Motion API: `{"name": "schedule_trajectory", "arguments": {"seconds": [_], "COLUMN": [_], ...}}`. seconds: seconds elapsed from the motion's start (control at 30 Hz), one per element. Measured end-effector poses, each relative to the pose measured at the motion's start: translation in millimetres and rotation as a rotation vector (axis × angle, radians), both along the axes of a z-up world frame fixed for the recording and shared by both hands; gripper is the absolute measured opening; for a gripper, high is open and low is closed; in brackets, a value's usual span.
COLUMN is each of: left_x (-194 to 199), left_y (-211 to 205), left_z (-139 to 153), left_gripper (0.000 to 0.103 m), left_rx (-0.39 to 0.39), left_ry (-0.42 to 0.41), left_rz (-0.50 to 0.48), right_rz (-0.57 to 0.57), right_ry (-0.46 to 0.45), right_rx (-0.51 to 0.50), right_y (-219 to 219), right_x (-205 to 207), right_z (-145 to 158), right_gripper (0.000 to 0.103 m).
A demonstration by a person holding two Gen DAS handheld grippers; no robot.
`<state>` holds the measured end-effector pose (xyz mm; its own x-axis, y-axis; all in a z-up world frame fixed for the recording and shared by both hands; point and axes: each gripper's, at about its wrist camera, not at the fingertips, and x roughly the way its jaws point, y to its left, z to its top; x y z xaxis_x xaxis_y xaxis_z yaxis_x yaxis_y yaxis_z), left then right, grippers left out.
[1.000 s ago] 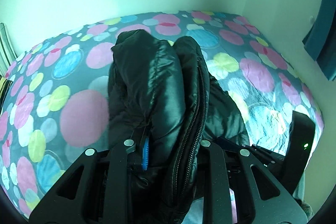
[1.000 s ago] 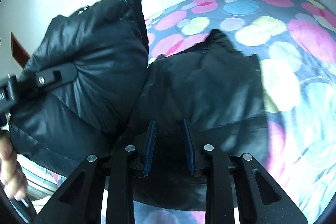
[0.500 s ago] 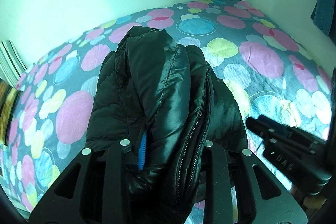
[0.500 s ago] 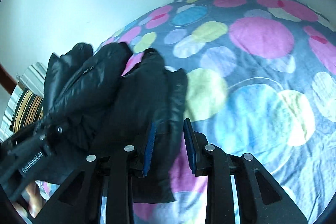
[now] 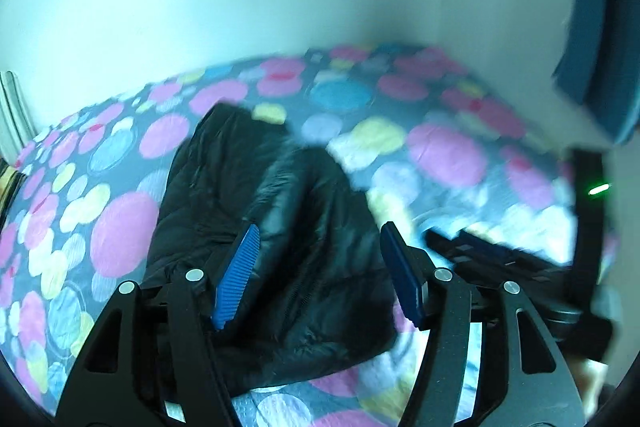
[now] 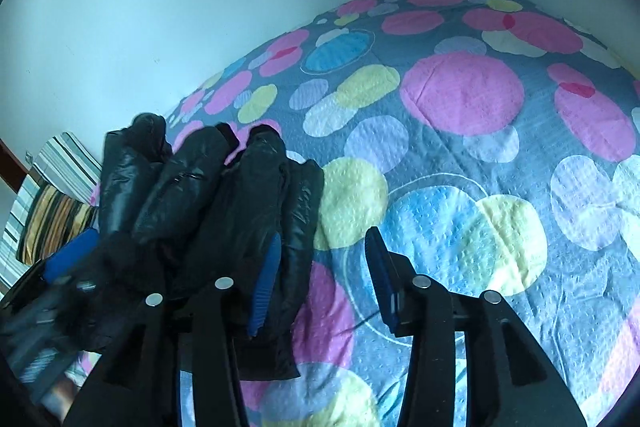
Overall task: Fold large clothes
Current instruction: 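Lower the held bundle onto the bed and open the right tool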
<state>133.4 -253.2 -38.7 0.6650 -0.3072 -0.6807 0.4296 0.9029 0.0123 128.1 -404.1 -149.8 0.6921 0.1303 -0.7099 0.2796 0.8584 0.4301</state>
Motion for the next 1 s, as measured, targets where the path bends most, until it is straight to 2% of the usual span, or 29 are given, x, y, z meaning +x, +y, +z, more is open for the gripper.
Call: {"name": "schedule_trajectory", "arguments": {"seconds": [0.1, 0.23, 0.33, 0.5, 0.67, 0.73, 0.8, 1.0], "left_x": [-4.1, 16.6, 39.2, 69.5, 83.7, 83.9, 83.3, 80.1], "left_y": [25.7, 84.2, 135.0, 183.5, 189.4, 183.3, 177.0, 162.5], "left_z": [28.0, 45.6, 37.8, -0.9, -45.1, -58.7, -67.3, -76.0], "left_gripper": [0.069, 0.072, 0.073, 0.073, 0.073, 0.073, 0.073, 0.072], "left_rx": [-0.061, -0.161, -0.192, -0.228, -0.246, -0.265, -0.284, -0.269], "left_ry": [-0.059, -0.05, -0.031, 0.039, 0.129, 0.169, 0.196, 0.193], "left_rz": [0.003, 0.097, 0.219, 0.311, 0.284, 0.257, 0.231, 0.187], "right_rz": [0.011, 0.063, 0.106, 0.145, 0.152, 0.139, 0.124, 0.112], "right_ry": [-0.024, -0.07, -0.092, -0.073, -0.016, -0.004, 0.005, 0.082], "right_rx": [0.004, 0.016, 0.021, 0.031, 0.084, 0.057, 0.037, -0.016], "right_y": [6.2, 27.7, 49.2, 82.7, 104.5, 111.3, 113.8, 116.1], "right_x": [-0.7, 7.5, 19.4, 45.5, 73.9, 82.7, 89.8, 107.1], "right_z": [13.7, 39.0, 53.8, 62.0, 54.0, 53.8, 54.3, 46.9], "right_gripper": [0.055, 0.063, 0.067, 0.073, 0.074, 0.077, 0.077, 0.077]}}
